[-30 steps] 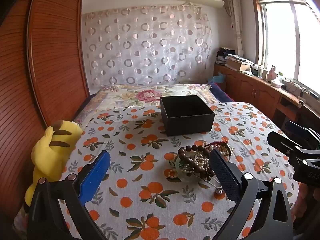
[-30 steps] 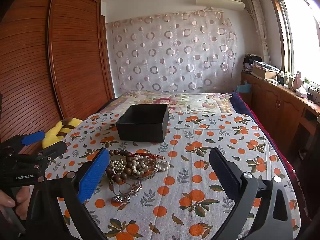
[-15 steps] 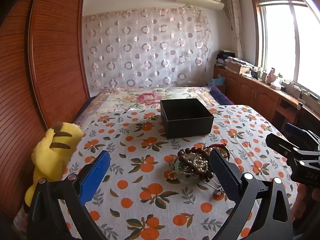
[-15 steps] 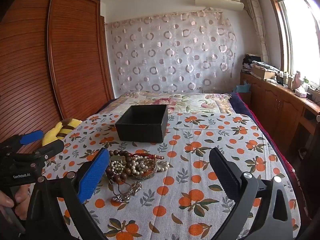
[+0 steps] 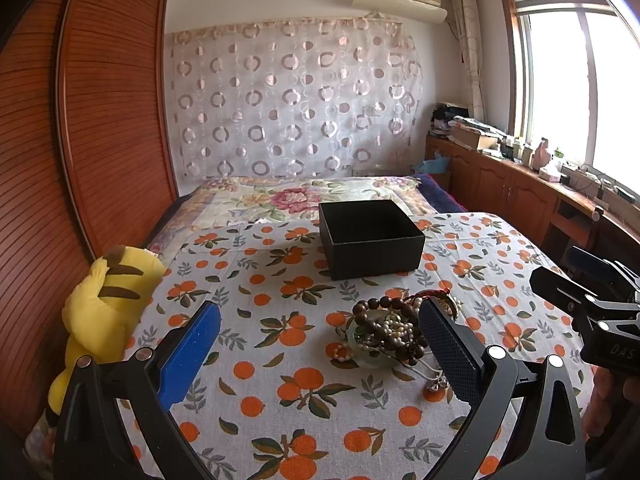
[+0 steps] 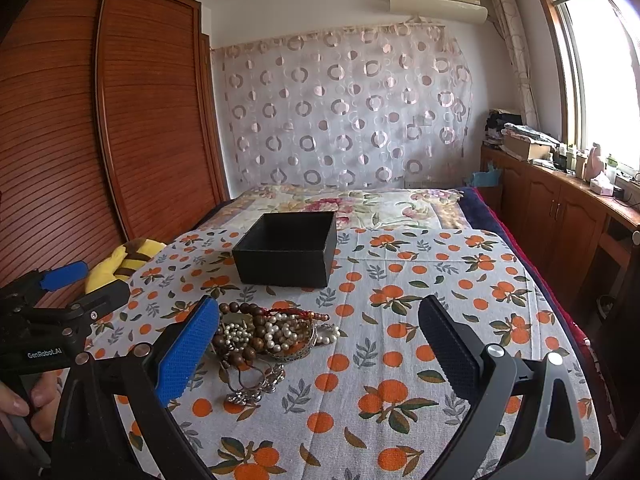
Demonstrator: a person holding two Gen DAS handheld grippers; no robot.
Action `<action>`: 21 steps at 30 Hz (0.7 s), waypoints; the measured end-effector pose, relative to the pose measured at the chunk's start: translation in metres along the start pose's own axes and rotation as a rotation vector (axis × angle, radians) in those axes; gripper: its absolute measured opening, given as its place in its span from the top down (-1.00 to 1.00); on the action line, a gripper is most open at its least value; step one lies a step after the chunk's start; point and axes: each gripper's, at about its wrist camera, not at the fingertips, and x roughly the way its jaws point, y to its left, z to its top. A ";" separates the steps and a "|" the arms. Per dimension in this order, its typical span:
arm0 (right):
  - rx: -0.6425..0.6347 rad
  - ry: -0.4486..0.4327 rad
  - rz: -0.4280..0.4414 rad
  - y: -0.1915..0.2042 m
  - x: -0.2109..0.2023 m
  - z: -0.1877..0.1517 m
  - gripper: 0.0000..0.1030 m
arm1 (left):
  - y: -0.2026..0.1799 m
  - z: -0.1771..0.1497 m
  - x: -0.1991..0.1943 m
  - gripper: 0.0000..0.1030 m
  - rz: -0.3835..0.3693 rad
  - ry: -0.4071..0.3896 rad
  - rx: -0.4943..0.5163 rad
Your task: Organize jewelry
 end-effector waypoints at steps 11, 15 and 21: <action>0.002 -0.002 0.000 0.000 0.000 0.000 -0.95 | 0.000 0.000 -0.001 -0.87 0.000 -0.002 -0.001; 0.001 -0.004 0.001 0.000 0.000 0.000 -0.95 | -0.001 0.002 0.000 -0.87 0.001 -0.001 0.000; 0.001 -0.004 0.000 0.000 0.000 0.000 -0.95 | 0.001 -0.001 -0.001 -0.87 -0.001 -0.005 0.000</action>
